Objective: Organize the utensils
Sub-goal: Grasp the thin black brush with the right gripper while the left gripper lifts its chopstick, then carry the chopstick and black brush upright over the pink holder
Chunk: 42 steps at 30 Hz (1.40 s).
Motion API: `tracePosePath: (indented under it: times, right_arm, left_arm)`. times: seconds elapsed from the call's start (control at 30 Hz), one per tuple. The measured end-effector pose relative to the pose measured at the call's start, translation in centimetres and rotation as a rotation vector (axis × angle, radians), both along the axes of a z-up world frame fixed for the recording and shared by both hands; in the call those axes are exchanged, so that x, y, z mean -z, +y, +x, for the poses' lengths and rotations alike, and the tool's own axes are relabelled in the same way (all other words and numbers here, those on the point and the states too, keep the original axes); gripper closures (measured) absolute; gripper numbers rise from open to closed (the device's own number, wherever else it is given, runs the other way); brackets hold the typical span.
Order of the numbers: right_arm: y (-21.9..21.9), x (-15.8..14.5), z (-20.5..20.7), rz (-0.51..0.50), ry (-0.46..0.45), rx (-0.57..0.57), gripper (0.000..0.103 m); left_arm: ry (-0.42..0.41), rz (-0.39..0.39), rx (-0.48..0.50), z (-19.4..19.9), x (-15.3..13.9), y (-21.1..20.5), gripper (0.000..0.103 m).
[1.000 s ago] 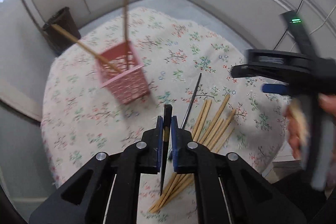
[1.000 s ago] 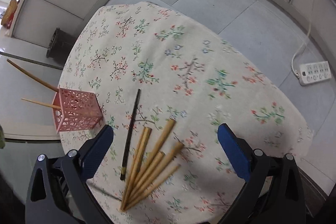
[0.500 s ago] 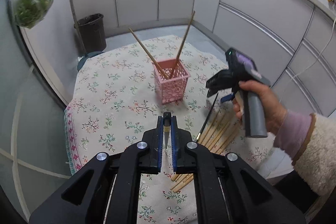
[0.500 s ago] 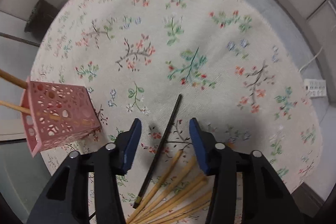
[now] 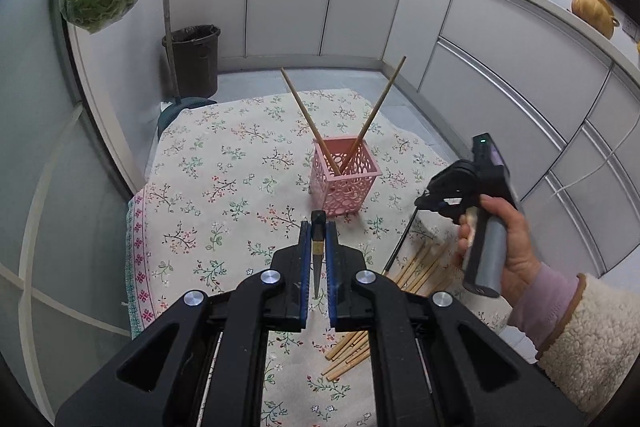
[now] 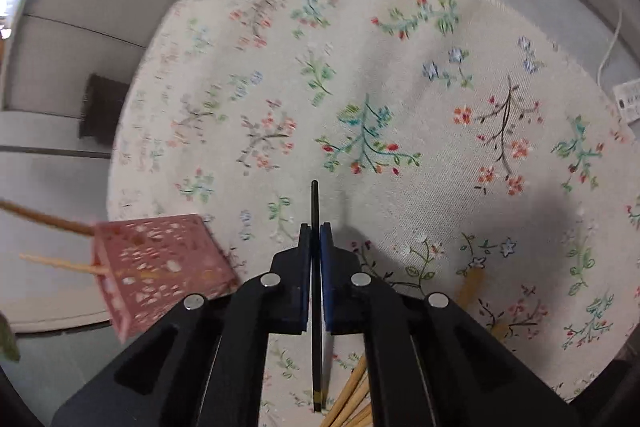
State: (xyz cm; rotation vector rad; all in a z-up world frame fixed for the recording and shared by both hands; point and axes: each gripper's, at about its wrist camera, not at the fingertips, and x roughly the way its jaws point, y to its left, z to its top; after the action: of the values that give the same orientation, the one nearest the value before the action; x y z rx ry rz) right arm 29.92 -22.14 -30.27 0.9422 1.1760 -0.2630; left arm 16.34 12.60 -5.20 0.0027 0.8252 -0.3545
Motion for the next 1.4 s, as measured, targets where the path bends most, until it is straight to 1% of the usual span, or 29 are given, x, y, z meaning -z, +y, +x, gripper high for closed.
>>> tracePosePath:
  times: [0.13, 0.23, 0.27, 0.33, 0.43, 0.57, 0.7, 0.83, 0.93, 1.03, 1.2, 1.3, 1.4]
  right_arm:
    - [0.7, -5.5, -2.0, -0.092, -0.134, -0.101, 0.098]
    - [1.7, -9.4, -4.1, -0.141, -0.220, -0.175, 0.098]
    - [2.6, -10.2, -4.6, -0.155, -0.237, -0.189, 0.098]
    - [2.9, -12.3, -6.3, -0.187, -0.287, -0.233, 0.098]
    - [2.9, -14.5, -8.6, -0.211, -0.341, -0.272, 0.098]
    - [1.9, -18.1, -11.5, -0.214, -0.410, -0.282, 0.098]
    - [0.6, -21.5, -12.5, -0.238, -0.497, -0.259, 0.098]
    - [-0.4, -25.7, -13.1, -0.247, -0.587, -0.251, 0.098]
    - [-0.9, -28.3, -12.9, -0.256, -0.641, -0.251, 0.098]
    - [-1.1, -29.8, -12.2, -0.254, -0.678, -0.248, 0.098]
    - [-0.7, -30.9, -10.6, -0.247, -0.705, -0.255, 0.098]
    - [-0.1, -30.2, -9.0, -0.241, -0.695, -0.267, 0.098]
    - [0.4, -28.9, -7.3, -0.237, -0.676, -0.276, 0.098]
  left_arm:
    - [-0.015, -0.018, -0.018, -0.1, -0.5, 0.0, 0.097]
    - [-0.019, -0.051, -0.031, -0.1, -0.8, 0.1, 0.097]
    - [-0.021, -0.061, -0.038, -0.1, -1.0, 0.2, 0.097]
    - [-0.029, -0.072, -0.049, -0.2, -1.3, 0.2, 0.097]
    - [-0.033, -0.088, -0.055, -0.1, -1.7, 0.1, 0.097]
    - [-0.056, -0.086, -0.067, 0.2, -2.8, -0.5, 0.097]
    - [-0.094, -0.083, -0.067, 0.8, -4.7, -1.6, 0.097]
    - [-0.141, -0.111, -0.083, 2.4, -6.8, -2.7, 0.097]
    - [-0.167, -0.145, -0.112, 3.8, -7.8, -3.2, 0.097]
    - [-0.190, -0.160, -0.138, 5.4, -8.4, -3.8, 0.097]
    - [-0.185, -0.165, -0.158, 8.5, -7.7, -4.6, 0.097]
    - [-0.168, -0.153, -0.160, 10.1, -6.6, -5.1, 0.097]
    - [-0.136, -0.146, -0.146, 11.8, -4.4, -5.7, 0.095]
